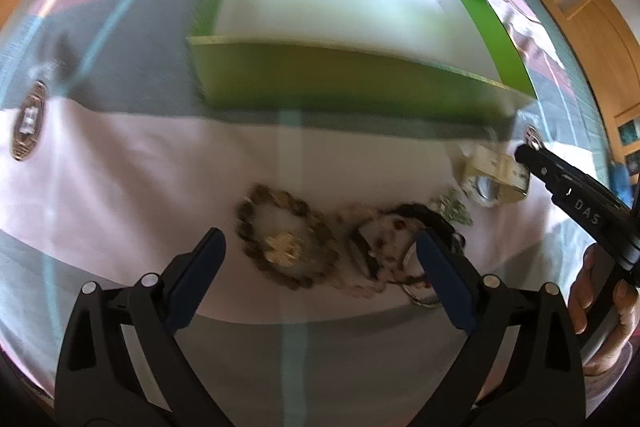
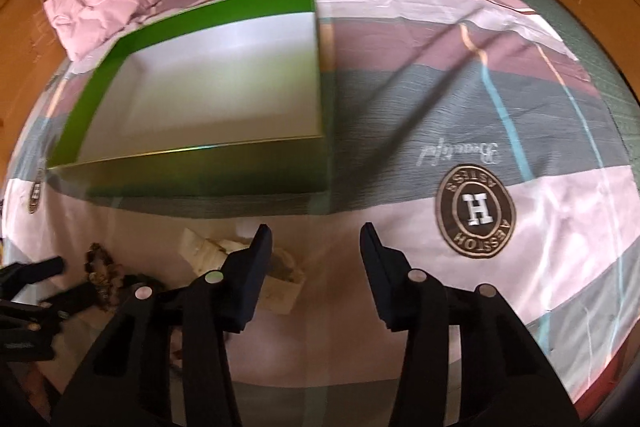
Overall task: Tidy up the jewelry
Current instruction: 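Move the left tool down over the pink bead bracelet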
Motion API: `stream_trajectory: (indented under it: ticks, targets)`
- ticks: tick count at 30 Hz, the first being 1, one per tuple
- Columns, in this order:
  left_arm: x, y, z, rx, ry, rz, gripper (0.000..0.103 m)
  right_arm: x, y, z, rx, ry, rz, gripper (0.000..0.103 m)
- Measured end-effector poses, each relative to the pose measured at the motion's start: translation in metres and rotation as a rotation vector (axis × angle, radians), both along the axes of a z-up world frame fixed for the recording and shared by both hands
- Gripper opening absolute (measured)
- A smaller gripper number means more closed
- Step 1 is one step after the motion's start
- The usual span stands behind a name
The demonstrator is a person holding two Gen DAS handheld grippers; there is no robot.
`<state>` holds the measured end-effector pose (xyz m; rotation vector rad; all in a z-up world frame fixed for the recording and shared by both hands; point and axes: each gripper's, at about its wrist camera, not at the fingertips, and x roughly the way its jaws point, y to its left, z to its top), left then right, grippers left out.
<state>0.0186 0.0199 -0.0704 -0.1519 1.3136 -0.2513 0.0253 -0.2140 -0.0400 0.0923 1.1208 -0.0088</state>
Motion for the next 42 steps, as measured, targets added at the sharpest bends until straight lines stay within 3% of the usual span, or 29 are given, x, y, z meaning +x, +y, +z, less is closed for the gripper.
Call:
stream_trajectory:
  ticks: [6,9,17,27,28,30,32,35,40,42]
  targets:
    - [0.006,-0.002,-0.014,0.073,0.041,0.004,0.097,-0.005,0.012,0.006,-0.057,-0.037,0.048,0.057]
    - [0.01,0.01,-0.016,0.083,0.056,0.046,0.097,-0.005,0.007,0.003,-0.028,-0.02,0.039,0.058]
    - [0.018,0.047,-0.002,0.048,0.034,0.15,0.097,-0.009,0.001,0.002,-0.004,-0.012,0.024,0.058]
    - [0.02,0.048,-0.009,0.041,0.06,0.143,0.096,-0.008,0.006,0.0,-0.015,-0.009,0.044,0.058]
    - [0.02,0.045,-0.01,0.042,0.059,0.136,0.091,-0.008,0.006,0.0,-0.013,-0.007,0.044,0.058]
    - [0.019,0.038,-0.012,0.033,0.067,0.119,0.059,-0.008,0.006,-0.001,-0.011,-0.004,0.044,0.058]
    - [0.021,0.032,-0.017,0.016,0.085,0.111,0.044,-0.008,0.006,-0.002,-0.014,-0.003,0.042,0.058]
    - [0.02,0.031,-0.02,-0.024,0.097,0.099,0.042,-0.007,0.005,-0.002,-0.011,-0.001,0.038,0.058]
    - [0.019,0.024,-0.023,-0.022,0.08,0.08,0.04,-0.007,0.006,-0.004,-0.008,0.006,0.038,0.058]
    - [0.019,0.021,-0.023,-0.029,0.076,0.071,0.025,-0.007,0.006,-0.004,-0.015,0.007,0.039,0.058]
